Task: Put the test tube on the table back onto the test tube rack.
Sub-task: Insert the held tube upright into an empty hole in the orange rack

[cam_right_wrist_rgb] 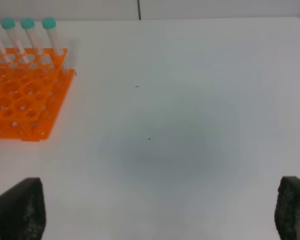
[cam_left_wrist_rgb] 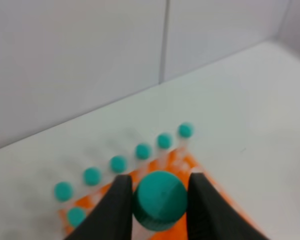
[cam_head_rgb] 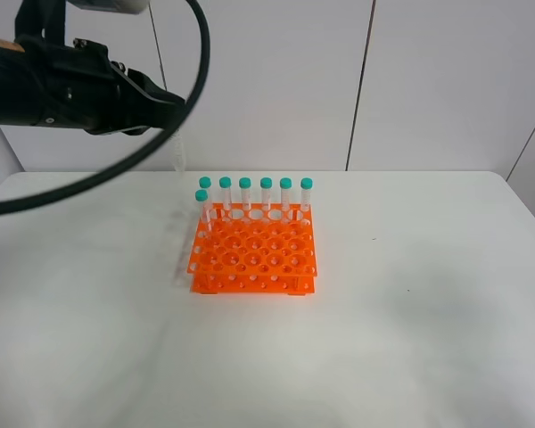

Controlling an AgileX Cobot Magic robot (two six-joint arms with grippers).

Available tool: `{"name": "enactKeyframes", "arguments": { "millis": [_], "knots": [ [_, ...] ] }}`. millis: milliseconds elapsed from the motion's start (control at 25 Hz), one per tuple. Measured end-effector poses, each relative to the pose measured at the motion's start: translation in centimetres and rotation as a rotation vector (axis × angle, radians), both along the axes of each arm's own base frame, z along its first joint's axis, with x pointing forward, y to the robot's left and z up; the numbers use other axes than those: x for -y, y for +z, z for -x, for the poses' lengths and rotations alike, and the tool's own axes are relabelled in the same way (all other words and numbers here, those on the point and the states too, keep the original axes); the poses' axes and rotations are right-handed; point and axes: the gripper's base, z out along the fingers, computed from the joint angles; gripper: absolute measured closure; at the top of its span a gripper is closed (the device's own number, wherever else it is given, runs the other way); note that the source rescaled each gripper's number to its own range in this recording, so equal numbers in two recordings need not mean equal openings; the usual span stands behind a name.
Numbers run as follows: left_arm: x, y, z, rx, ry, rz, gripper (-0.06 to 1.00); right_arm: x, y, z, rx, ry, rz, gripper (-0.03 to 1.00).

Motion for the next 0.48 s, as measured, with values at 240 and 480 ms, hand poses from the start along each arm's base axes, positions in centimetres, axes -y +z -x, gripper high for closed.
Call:
{"name": "enactKeyframes", "arguments": {
  "millis": [240,480],
  "knots": [
    [2.2,-2.5,-0.6,-0.081,0.021,-0.073,0.94,0.0,0.0,0.0,0.0,0.0,0.0,-0.03],
    [3.7,-6.5,-3.5,-0.196,0.078,-0.045,0.94,0.0,0.0,0.0,0.0,0.0,0.0,-0.03]
  ]
}}
